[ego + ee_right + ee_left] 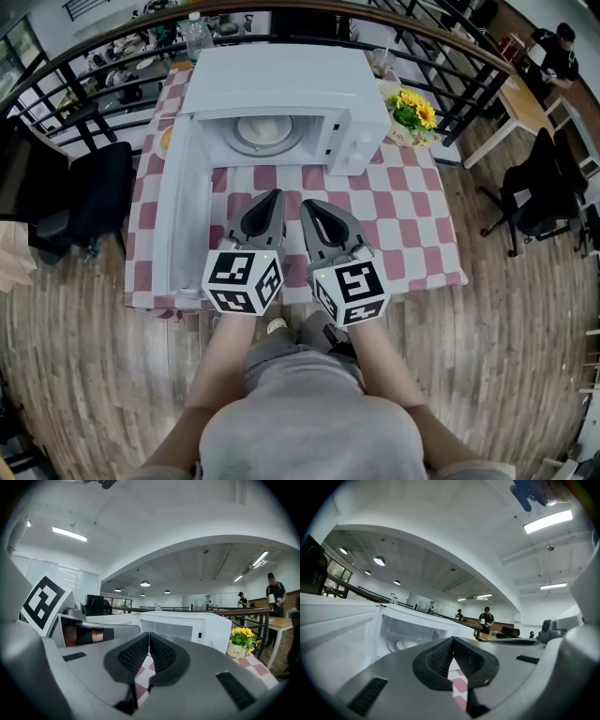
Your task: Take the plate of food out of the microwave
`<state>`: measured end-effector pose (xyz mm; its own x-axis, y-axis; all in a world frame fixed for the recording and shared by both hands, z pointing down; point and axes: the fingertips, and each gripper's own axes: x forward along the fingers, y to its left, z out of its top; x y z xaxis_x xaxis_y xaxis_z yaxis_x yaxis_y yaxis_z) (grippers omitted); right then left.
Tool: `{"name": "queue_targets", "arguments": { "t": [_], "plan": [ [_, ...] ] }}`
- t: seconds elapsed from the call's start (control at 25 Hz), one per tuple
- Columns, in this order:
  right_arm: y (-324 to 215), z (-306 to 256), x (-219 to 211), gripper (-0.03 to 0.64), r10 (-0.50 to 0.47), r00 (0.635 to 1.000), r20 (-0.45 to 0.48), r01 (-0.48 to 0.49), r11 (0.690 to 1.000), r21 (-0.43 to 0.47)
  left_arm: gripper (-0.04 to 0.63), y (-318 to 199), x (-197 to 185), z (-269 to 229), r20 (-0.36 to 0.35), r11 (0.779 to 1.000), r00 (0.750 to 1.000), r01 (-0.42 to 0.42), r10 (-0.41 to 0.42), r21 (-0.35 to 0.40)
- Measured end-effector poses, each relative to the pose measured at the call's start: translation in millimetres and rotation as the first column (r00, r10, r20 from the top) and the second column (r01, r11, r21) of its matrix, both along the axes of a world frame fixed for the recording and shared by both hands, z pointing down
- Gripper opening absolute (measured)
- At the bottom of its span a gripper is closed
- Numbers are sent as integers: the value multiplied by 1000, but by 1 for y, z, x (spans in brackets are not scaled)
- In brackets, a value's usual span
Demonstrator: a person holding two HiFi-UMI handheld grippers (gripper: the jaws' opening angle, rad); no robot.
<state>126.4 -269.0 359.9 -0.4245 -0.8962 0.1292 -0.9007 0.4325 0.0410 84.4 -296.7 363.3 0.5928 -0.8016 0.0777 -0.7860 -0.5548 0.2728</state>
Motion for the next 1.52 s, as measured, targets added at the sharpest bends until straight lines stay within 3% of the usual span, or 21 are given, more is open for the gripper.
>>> {"name": "queue_targets", "arguments": {
  "t": [0.72, 1.0, 1.32, 1.52],
  "plan": [
    [-59, 25, 4, 28, -105, 994, -4, 105, 994, -22, 3, -65, -1, 41, -103, 977, 981, 145, -163, -157],
    [-85, 34, 9, 28, -115, 993, 8, 115, 993, -32, 9, -93, -5, 67, -213, 942, 951, 155, -225, -299],
    [-99, 46, 13, 28, -123, 992, 12, 123, 990, -63, 139, -112, -1, 86, -282, 919, 930, 118, -234, -375],
    [-108, 55, 14, 28, -125, 992, 27, 127, 988, -86, 250, -128, -1, 99, -362, 892, 889, 101, -280, -440]
  ]
}}
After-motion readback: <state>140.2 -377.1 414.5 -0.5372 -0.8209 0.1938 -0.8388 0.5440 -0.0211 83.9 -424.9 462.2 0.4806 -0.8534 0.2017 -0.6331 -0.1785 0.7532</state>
